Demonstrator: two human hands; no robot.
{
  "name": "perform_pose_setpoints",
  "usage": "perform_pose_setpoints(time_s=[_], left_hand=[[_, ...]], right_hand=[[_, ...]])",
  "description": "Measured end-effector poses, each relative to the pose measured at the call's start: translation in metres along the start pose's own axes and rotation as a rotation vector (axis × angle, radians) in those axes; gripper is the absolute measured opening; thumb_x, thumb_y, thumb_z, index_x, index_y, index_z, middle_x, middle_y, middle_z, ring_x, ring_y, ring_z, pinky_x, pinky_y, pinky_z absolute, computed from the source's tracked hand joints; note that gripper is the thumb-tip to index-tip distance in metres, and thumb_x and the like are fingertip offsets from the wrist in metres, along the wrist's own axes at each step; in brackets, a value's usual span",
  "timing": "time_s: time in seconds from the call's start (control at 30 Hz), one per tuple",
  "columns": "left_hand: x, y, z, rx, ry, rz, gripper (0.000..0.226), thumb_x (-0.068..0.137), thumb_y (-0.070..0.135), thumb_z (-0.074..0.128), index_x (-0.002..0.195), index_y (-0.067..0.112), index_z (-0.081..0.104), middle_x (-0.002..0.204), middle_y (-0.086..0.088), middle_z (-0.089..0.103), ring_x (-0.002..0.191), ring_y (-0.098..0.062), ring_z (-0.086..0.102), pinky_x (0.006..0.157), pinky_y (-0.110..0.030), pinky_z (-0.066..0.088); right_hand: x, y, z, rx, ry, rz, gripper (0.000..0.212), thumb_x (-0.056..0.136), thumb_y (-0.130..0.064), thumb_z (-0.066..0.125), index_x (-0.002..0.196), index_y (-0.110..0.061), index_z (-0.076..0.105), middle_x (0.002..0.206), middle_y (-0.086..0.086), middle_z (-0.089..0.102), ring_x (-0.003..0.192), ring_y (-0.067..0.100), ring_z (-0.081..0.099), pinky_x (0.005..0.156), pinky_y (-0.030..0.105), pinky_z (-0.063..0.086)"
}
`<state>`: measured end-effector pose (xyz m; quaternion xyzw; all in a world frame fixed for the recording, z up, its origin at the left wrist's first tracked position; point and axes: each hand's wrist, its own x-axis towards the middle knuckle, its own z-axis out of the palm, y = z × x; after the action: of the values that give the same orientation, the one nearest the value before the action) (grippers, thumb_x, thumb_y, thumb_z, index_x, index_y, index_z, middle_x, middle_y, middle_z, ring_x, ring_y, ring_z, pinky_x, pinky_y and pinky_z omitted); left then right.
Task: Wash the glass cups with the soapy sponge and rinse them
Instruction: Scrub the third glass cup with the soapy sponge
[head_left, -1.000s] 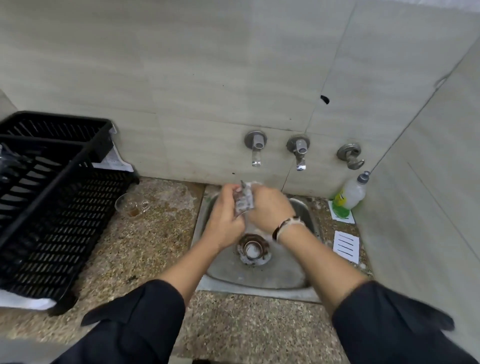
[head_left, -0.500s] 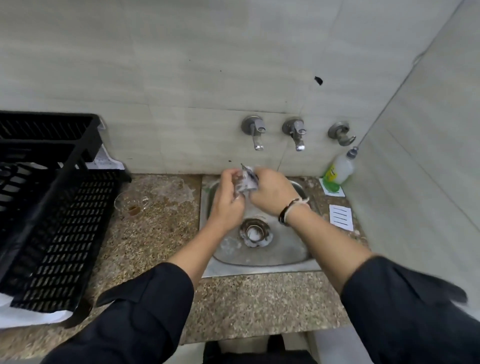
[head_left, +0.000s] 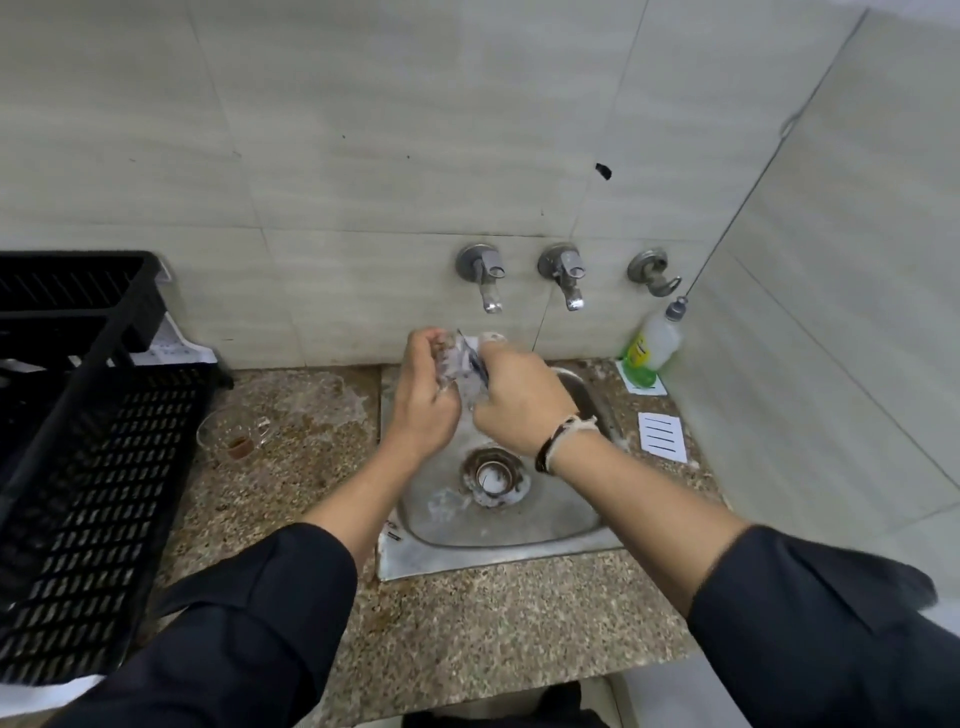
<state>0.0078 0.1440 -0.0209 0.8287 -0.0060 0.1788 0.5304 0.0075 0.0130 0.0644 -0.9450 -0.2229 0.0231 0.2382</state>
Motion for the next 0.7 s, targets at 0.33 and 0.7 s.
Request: perform_pose_setpoints(time_s=[0.33,0.7], left_hand=[[-0.008,0.008,0.011,-0.03,-0.044,-0.013,0.052,0.082,0.011,0.046,0.133,0.007,0.043,0.117,-0.002,0.056,0.096,-0.008,0.052,0.082,0.002,0.031],[-0.012,0.014,0.011,-0.201,0.078,-0.227,0.048,0.082,0.015,0.045,0.13,0.011,0.046,0.114,0.001,0.06,0.103,0.0,0.058,0.089,-0.024,0.047]], right_hand=[[0.018,0.014,-0.003,-0.02,-0.043,0.048,0.009,0.09,-0.018,0.055,0.089,-0.015,0.046,0.098,0.016,0.066,0.093,0.038,0.062,0.067,0.029,0.033],[0.007,0.019,-0.005,0.207,-0.12,0.104,0.027,0.083,-0.028,0.07,0.103,-0.02,0.055,0.094,-0.003,0.066,0.086,0.018,0.061,0.067,0.029,0.041]])
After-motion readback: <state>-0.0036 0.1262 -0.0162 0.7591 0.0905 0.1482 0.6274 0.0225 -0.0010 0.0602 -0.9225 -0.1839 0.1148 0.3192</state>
